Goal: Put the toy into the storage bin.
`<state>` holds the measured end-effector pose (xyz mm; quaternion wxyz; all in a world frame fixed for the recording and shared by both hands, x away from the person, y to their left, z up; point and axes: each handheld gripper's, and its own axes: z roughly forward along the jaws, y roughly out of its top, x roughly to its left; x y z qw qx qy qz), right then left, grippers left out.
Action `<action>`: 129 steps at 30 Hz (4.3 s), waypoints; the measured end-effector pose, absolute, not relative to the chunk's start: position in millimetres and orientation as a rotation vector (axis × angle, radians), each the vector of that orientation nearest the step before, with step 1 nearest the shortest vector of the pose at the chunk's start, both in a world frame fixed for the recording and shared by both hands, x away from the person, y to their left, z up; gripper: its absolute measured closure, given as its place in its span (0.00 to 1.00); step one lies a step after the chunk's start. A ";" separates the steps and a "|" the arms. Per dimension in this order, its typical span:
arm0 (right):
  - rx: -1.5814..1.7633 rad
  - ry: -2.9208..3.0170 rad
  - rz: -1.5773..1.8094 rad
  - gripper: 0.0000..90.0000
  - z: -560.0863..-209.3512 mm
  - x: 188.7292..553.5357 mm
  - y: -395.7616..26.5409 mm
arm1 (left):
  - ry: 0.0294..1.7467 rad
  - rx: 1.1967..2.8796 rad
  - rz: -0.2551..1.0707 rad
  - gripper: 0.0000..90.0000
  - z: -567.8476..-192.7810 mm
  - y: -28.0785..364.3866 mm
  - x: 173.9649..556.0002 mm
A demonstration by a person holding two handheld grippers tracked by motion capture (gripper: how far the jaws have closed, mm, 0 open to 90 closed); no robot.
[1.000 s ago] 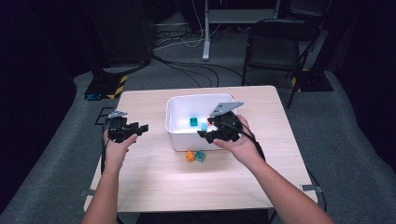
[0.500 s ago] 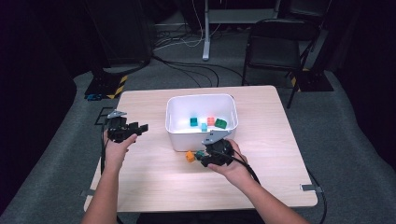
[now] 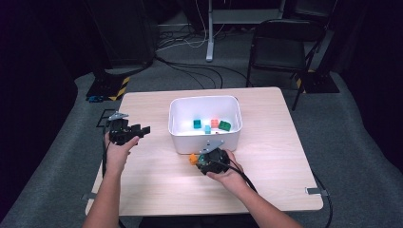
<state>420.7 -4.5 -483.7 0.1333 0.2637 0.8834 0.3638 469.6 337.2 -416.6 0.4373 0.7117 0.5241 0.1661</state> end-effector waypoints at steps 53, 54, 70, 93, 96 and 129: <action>0.760 2.624 0.999 0.64 -512.6 406.2 -9.1 | 1.331 1.802 0.404 0.49 -428.2 332.2 473.1; 0.752 2.617 1.001 0.65 -512.2 405.7 -8.6 | 1.331 1.803 0.404 0.49 -428.3 332.1 473.1; 0.710 2.651 1.096 0.65 -480.4 392.6 -9.0 | 1.323 1.806 0.407 0.49 -428.6 330.0 473.5; 0.746 2.596 1.171 0.65 -438.8 393.5 -29.0 | 1.341 1.796 0.398 0.49 -430.1 330.4 473.9; 0.741 2.597 1.188 0.65 -429.8 394.2 -31.5 | 1.331 1.798 0.401 0.49 -429.7 330.2 473.6; 0.852 2.506 1.214 0.65 -354.0 456.8 -64.5 | 1.325 1.803 0.399 0.50 -426.6 332.8 473.5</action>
